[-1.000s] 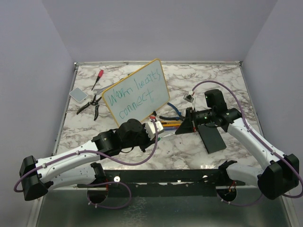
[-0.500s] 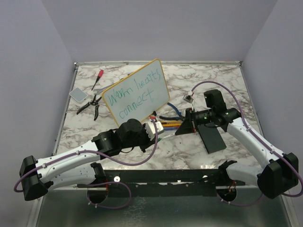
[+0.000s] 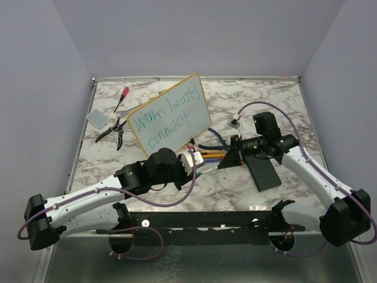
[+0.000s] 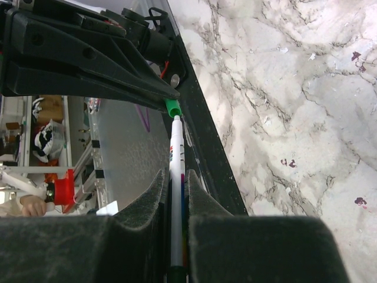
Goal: Write a sentence on the whiteboard
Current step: Close the whiteboard marker at the center of the board.
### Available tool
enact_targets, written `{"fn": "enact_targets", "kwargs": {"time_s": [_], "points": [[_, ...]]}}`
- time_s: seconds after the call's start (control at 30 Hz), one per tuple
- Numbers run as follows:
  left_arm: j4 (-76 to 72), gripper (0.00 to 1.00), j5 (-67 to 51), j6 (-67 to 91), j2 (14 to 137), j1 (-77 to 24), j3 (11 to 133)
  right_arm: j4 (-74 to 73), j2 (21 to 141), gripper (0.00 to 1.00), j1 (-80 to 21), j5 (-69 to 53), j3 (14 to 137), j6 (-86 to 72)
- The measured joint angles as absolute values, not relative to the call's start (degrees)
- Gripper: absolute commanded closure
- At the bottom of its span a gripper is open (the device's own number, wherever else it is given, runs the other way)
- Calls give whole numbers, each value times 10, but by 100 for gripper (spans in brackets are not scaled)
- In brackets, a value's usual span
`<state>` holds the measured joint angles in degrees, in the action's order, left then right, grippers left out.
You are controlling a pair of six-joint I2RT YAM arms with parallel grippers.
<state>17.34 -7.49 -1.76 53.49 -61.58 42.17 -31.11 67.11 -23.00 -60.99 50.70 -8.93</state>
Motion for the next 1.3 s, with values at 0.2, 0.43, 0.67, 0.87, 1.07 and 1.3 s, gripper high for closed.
{"fn": "enact_targets", "kwargs": {"time_s": [0.2, 0.43, 0.67, 0.87, 1.07, 1.3], "points": [[172, 100, -77, -18, 535, -616, 422, -310, 673, 99, -230, -621, 507, -89], [171, 100, -84, -18, 533, -616, 422, -309, 680, 99, -230, -642, 505, -89], [170, 100, -88, -18, 525, -616, 418, -302, 687, 99, -233, -654, 505, -88], [176, 100, -95, -18, 516, -616, 414, -300, 698, 99, -241, -661, 505, -83], [180, 100, -102, -18, 508, -616, 412, -295, 699, 99, -244, -668, 503, -81], [180, 100, -110, -15, 495, -616, 408, -287, 702, 99, -245, -682, 498, -81]]}}
